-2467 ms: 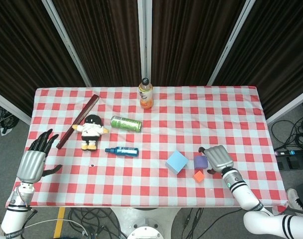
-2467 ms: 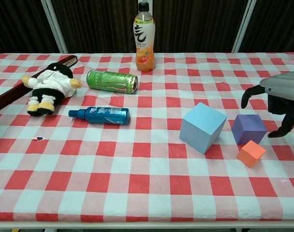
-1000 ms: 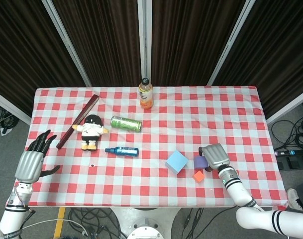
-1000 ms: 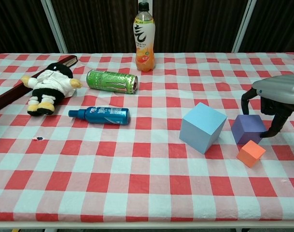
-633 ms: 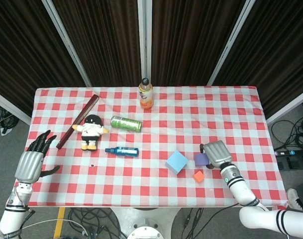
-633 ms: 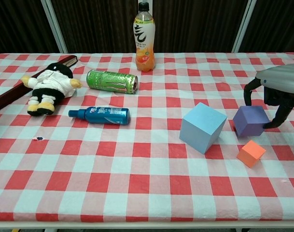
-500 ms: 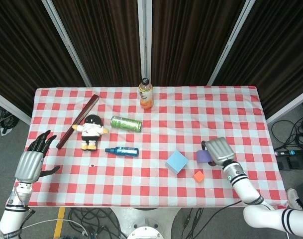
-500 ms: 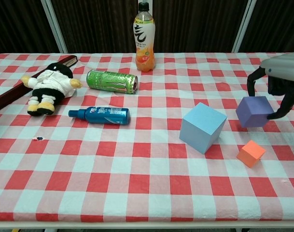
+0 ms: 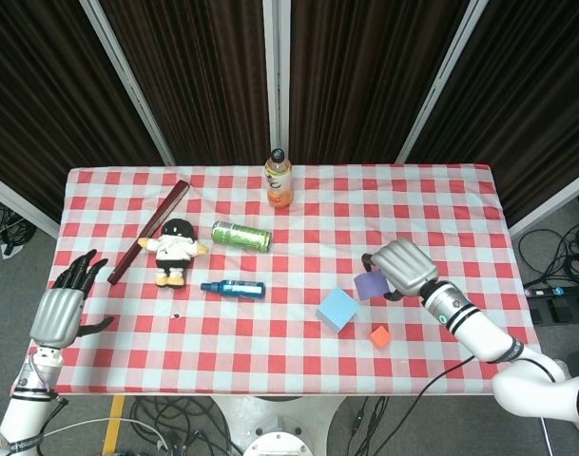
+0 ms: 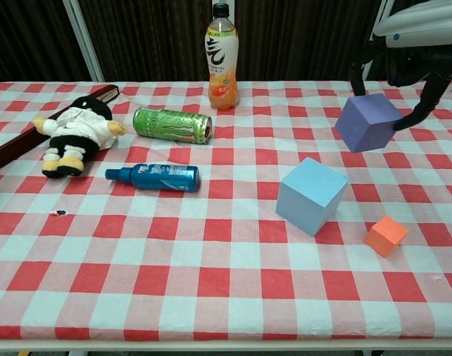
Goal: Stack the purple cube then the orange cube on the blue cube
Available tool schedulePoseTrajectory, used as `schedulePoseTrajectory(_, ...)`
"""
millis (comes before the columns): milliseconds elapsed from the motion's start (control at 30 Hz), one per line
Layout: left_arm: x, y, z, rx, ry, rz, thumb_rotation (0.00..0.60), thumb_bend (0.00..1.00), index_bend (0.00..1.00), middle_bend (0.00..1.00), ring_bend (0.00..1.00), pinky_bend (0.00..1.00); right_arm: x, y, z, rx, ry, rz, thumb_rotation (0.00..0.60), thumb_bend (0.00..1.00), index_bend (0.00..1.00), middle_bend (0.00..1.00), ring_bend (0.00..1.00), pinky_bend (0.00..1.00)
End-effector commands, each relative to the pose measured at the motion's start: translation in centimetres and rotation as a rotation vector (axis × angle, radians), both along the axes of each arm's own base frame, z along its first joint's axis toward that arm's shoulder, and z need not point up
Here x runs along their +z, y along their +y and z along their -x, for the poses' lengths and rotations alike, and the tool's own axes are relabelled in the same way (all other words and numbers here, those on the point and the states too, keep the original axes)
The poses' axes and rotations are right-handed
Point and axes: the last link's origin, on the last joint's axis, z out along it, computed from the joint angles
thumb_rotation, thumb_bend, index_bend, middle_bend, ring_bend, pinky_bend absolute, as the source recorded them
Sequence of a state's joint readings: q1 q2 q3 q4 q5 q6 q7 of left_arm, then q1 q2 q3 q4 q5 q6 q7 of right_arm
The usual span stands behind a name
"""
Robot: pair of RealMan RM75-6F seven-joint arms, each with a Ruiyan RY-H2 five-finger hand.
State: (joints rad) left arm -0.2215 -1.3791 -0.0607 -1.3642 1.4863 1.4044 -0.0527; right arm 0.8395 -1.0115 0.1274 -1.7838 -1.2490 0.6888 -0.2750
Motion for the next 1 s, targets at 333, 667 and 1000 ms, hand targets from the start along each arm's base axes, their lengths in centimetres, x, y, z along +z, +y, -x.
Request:
schedulePoseTrajectory(333, -0.3, 0.5, 0.9, 0.028, 0.019, 0.001, 0.600, 0.00, 0.16, 0.11, 0.08, 0.21, -1.9, -1.5, -2.9, 0.156, 0.058, -0.111, 0.600, 0.06, 0.55, 1.00, 0.94, 0.87)
schedulePoseTrajectory(667, 0.0, 0.6, 1.4, 0.040, 0.007, -0.007, 0.600, 0.00, 0.16, 0.11, 0.08, 0.21, -4.3, -1.0, -2.9, 0.186, 0.055, -0.205, 0.600, 0.06, 0.54, 1.00, 0.94, 0.87)
schedulePoseTrajectory(1000, 0.1, 0.6, 1.4, 0.038, -0.004, -0.006, 0.600, 0.00, 0.16, 0.11, 0.08, 0.21, -4.0, -0.9, -3.1, 0.224, 0.052, -0.217, 0.600, 0.06, 0.54, 1.00, 0.94, 0.87)
